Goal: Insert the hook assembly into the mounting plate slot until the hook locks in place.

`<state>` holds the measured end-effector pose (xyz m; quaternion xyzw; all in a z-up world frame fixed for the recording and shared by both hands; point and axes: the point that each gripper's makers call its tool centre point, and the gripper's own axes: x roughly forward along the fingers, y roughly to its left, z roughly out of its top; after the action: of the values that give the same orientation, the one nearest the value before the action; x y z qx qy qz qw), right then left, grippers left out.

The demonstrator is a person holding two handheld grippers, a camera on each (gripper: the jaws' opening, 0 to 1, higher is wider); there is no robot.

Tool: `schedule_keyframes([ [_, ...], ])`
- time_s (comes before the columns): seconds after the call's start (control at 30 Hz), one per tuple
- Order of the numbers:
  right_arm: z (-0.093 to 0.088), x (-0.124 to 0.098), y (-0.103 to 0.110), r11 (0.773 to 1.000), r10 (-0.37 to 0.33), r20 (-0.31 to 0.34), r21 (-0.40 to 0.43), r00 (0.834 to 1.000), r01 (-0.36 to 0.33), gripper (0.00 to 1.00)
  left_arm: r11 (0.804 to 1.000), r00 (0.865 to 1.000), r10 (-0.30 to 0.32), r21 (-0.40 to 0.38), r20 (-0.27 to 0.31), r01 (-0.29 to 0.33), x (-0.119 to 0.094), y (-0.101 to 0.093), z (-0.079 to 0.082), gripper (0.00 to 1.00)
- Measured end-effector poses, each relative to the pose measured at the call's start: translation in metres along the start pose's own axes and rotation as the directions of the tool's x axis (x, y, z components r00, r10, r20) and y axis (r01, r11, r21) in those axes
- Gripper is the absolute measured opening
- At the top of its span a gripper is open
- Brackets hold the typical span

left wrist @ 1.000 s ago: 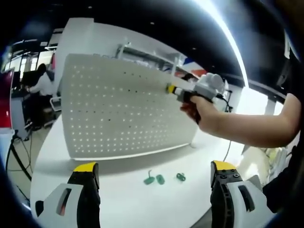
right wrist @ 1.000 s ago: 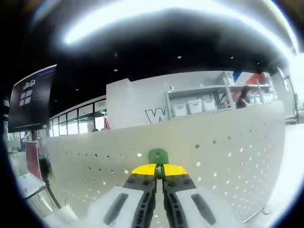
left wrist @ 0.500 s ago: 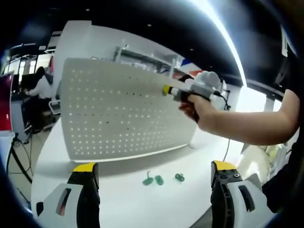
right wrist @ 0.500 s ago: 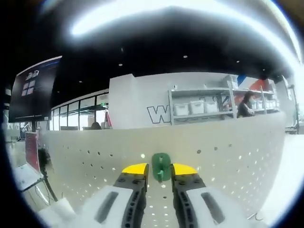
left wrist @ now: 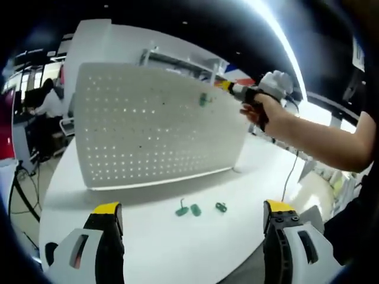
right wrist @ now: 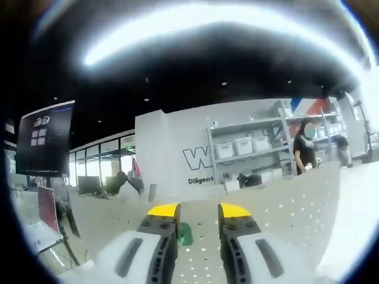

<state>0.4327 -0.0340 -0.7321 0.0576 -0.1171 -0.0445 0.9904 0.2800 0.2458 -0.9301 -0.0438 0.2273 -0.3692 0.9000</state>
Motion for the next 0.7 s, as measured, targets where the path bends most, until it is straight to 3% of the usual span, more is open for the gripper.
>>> schedule_keyframes([
  [0.17, 0.021, -0.021, -0.026, 1.000, -0.011, 0.017, 0.011, 1.000, 0.011, 0.25, 1.000, 0.999, -0.011, -0.028, -0.030, 0.010, 0.000, -0.007, -0.011, 1.00],
  [0.27, 0.020, -0.031, -0.034, 1.000, -0.011, 0.005, 0.010, 1.000, 0.011, 0.25, 0.999, 0.999, -0.019, -0.047, -0.044, 0.017, 0.000, -0.011, -0.013, 1.00],
  [0.37, 0.006, -0.045, -0.039, 0.998, 0.007, -0.055, -0.065, 0.998, -0.011, 0.25, 0.999, 0.999, -0.018, -0.046, -0.046, 0.016, -0.001, -0.014, -0.011, 1.00],
  [0.5, -0.006, -0.069, -0.047, 0.997, 0.008, -0.092, -0.070, 0.996, -0.014, 0.25, 0.999, 0.999, -0.012, -0.050, -0.051, 0.009, -0.002, -0.015, -0.011, 1.00],
  [0.7, -0.054, -0.109, -0.048, 0.994, 0.041, -0.248, -0.093, 0.968, -0.065, 0.25, 0.998, 0.995, -0.013, -0.056, -0.100, 0.007, -0.004, -0.017, -0.027, 1.00],
])
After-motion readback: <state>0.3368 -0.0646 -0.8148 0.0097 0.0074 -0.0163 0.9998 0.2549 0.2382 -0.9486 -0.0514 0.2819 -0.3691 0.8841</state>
